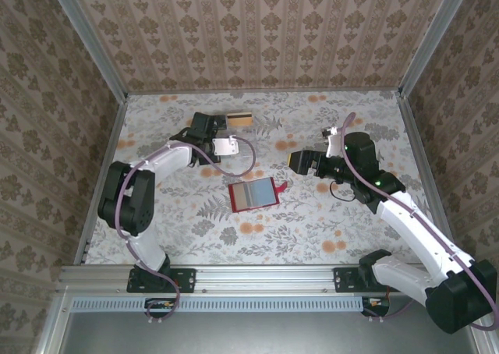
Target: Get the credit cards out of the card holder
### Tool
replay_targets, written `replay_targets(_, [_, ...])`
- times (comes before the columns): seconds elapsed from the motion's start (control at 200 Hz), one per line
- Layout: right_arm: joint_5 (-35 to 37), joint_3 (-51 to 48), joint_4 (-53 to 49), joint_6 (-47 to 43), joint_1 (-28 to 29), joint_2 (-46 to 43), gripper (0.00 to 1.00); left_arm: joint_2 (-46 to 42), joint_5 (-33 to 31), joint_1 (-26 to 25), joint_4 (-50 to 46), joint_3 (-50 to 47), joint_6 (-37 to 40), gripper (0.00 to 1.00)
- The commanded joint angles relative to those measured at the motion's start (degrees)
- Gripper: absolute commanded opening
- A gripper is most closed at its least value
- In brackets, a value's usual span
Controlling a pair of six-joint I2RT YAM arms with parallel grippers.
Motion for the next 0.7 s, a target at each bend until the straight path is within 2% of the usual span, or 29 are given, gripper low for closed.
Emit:
replay_targets(0.0, [0.6,-0.3,0.7,0.2,-0.3,0.3,1.00,1.2,0.7,0.6,-0.9,1.9,0.4,0.00])
replay_targets(0.3, [0.5,-0.5,1.4,0.5,-0.3,0.6,1.00,3.2,-0.3,0.7,-0.6,3.2,-0.7,0.20])
replay_targets(0.695, [0.5,-1.1,1.9,1.2,-0.3,0.1,1.00,4.0,-1.6,0.6,0.6,3.2,-1.8,0.27])
